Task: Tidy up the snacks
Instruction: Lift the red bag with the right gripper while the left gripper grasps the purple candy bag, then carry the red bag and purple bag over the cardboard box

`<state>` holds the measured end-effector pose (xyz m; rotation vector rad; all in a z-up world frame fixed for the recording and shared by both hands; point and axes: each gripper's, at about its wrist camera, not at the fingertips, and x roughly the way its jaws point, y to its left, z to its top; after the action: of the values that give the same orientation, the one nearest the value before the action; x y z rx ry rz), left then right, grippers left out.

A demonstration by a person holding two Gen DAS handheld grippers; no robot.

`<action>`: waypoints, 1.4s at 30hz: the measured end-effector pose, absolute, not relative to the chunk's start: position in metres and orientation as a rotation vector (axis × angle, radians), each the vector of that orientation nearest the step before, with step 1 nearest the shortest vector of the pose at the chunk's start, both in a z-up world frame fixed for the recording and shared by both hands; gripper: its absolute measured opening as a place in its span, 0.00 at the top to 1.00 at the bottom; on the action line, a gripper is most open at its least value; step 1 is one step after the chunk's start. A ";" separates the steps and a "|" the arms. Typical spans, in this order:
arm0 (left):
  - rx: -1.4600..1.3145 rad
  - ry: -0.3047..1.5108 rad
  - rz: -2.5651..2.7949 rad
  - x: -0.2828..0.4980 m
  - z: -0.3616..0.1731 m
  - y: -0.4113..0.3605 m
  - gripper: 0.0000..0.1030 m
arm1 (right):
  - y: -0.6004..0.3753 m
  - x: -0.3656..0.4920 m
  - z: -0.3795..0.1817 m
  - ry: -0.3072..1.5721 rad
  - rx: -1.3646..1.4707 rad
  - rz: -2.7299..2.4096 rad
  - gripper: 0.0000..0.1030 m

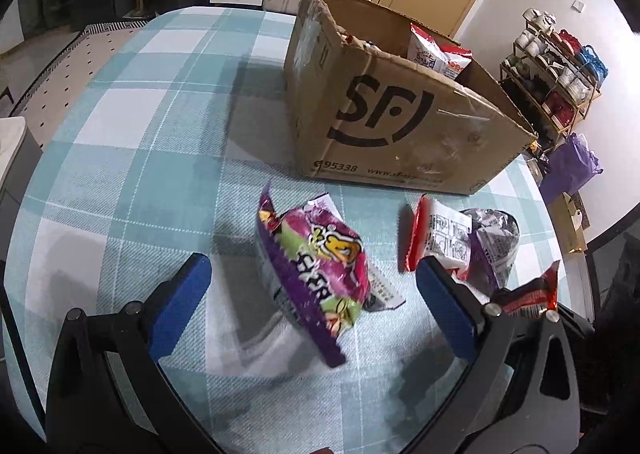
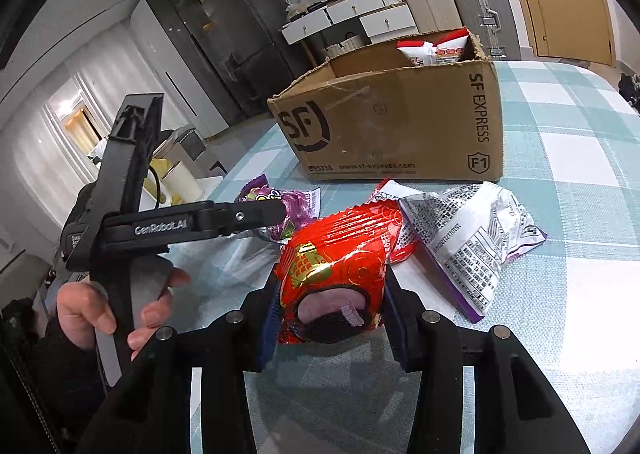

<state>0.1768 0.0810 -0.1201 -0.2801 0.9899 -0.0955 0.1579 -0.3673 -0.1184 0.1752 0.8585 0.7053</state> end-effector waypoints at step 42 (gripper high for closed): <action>-0.243 0.914 -0.189 0.145 -0.091 0.074 0.62 | -0.361 0.145 -0.091 0.789 0.147 0.707 0.56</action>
<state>0.1448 0.0740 -0.0906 -0.2429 0.9145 -0.1889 0.1449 -0.3610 -0.0907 0.1467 0.7885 0.7068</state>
